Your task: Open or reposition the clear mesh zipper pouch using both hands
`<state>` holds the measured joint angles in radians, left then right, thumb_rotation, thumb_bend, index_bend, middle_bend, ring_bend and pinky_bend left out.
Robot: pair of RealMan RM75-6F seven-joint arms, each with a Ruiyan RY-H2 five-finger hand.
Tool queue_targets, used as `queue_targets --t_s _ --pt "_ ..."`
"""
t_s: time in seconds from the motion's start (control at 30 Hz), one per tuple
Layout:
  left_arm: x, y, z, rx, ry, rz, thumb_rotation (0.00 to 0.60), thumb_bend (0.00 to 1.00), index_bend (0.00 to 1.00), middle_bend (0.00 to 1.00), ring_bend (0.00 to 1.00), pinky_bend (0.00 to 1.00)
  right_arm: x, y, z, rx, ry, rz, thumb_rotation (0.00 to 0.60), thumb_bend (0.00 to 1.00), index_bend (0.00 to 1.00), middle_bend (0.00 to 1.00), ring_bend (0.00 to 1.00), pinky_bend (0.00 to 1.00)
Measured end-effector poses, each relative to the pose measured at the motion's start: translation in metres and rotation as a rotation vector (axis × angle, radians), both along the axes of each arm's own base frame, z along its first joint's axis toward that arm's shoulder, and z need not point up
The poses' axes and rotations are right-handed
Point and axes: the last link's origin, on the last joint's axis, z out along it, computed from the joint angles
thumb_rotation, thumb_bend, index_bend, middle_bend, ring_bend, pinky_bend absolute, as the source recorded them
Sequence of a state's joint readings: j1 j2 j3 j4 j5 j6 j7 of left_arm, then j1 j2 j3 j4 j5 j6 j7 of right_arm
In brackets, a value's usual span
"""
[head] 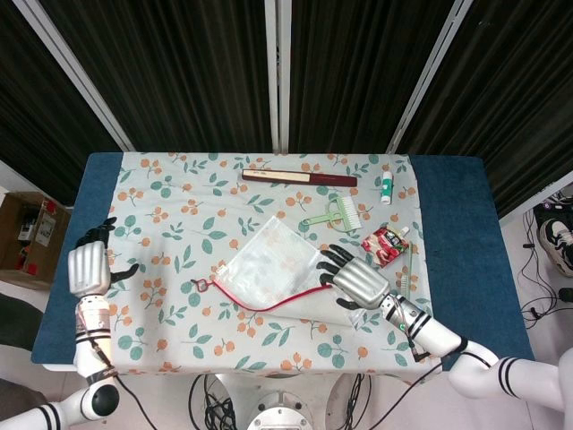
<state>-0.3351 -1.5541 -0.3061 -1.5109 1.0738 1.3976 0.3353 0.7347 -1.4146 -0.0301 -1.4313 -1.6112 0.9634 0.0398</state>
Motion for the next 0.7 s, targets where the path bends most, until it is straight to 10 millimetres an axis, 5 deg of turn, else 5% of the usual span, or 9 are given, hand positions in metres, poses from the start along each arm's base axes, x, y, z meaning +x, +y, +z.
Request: queue_targets --t_s 0.37,0.53,0.7 --pt "-0.032 -0.036 0.043 0.027 0.036 0.027 0.600 0.02 0.21 0.23 0.19 0.22 -0.036 0.020 0.068 0.058 -0.093 -0.319 0.600 0.01 0.00 0.00 0.00 0.00" --pt "-0.038 -0.049 0.055 -0.009 0.099 -0.023 0.600 0.02 0.23 0.23 0.17 0.19 -0.057 0.025 0.101 -0.122 -0.195 -0.366 0.600 0.17 0.00 0.06 0.00 0.00" --pt "-0.045 -0.073 0.067 -0.085 0.141 -0.091 0.600 0.02 0.24 0.23 0.16 0.18 -0.087 0.040 0.135 -0.364 -0.212 -0.388 0.600 0.18 0.00 0.06 0.00 0.00"
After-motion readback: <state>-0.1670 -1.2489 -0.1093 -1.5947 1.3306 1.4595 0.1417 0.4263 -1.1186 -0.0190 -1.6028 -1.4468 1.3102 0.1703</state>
